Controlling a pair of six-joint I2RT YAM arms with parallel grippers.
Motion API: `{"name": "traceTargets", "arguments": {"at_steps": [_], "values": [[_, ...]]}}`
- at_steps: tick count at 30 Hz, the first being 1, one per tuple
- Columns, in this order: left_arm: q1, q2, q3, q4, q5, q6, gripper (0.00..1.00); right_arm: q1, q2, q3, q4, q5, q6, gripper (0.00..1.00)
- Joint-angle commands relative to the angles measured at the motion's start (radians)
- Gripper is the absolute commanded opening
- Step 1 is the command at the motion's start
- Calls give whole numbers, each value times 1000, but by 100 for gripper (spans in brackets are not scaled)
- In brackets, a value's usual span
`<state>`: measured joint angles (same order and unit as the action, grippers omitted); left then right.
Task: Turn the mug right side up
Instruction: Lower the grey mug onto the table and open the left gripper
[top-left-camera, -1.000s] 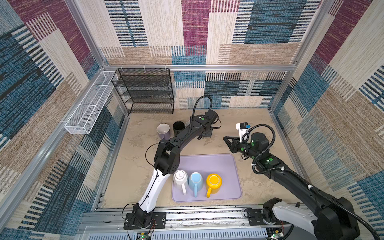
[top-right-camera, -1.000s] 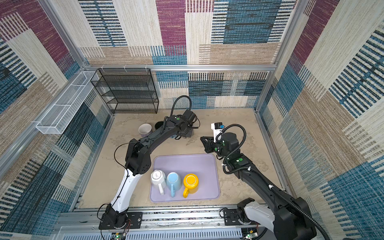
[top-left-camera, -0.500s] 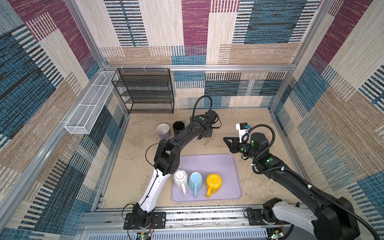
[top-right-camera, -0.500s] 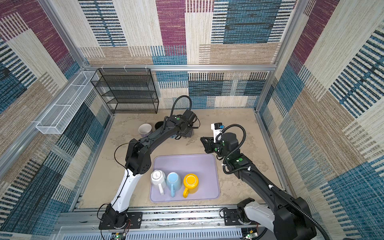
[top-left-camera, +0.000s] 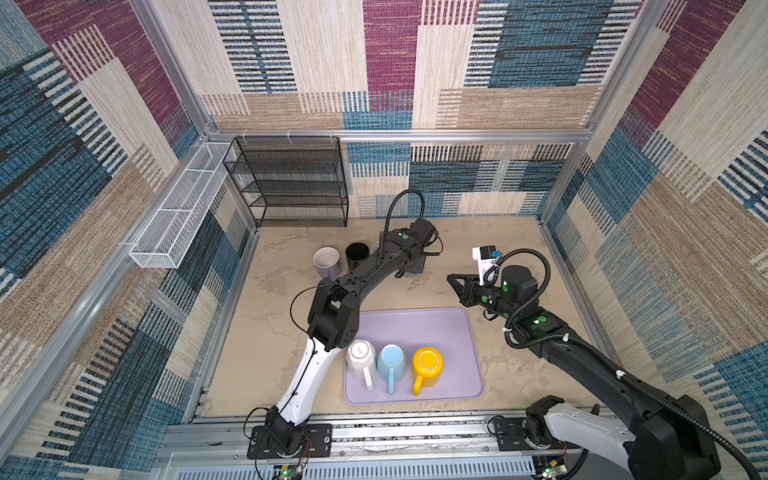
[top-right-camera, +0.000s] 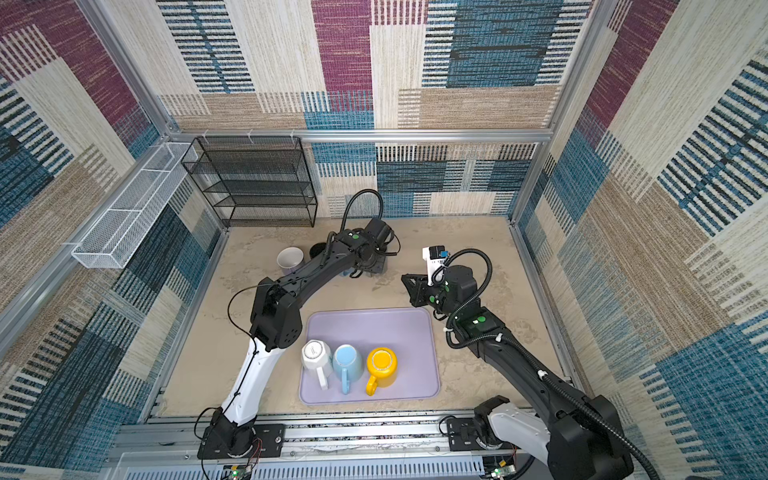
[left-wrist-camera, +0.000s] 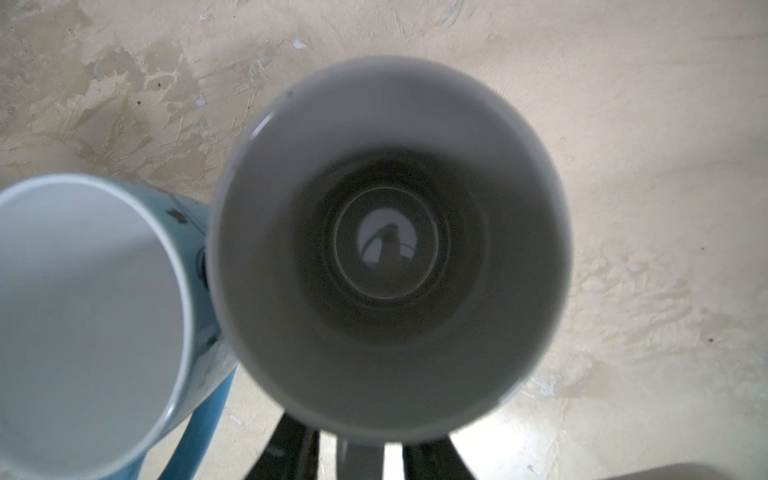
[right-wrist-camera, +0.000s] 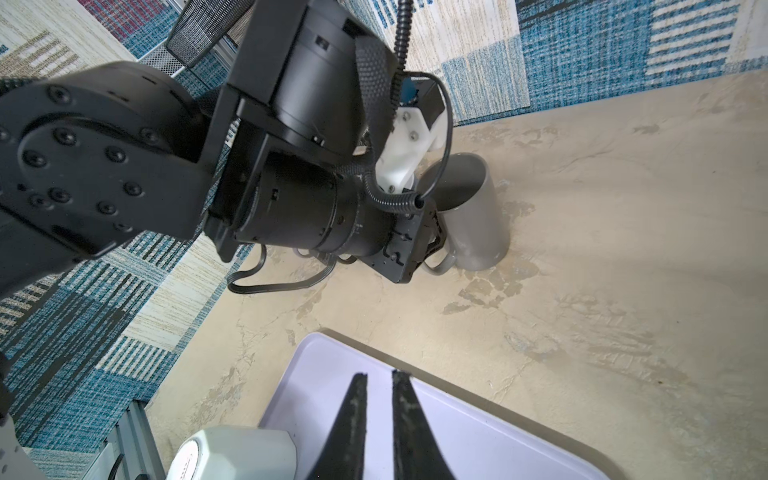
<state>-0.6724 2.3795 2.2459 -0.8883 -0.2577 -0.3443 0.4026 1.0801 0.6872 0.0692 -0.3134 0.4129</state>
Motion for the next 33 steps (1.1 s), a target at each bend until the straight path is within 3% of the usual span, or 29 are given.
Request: {"name": "traceTargets", "arguments": {"at_steps": [1, 19, 33], "values": [[2, -19, 2, 12, -3, 0, 29, 0, -6, 5, 2, 8, -6, 17], [-1, -55, -16, 32, 86, -21, 24, -1, -10, 11, -9, 11, -8, 17], [1, -181, -116, 53, 20, -5, 24, 1, 6, 35, -32, 27, -17, 18]]}}
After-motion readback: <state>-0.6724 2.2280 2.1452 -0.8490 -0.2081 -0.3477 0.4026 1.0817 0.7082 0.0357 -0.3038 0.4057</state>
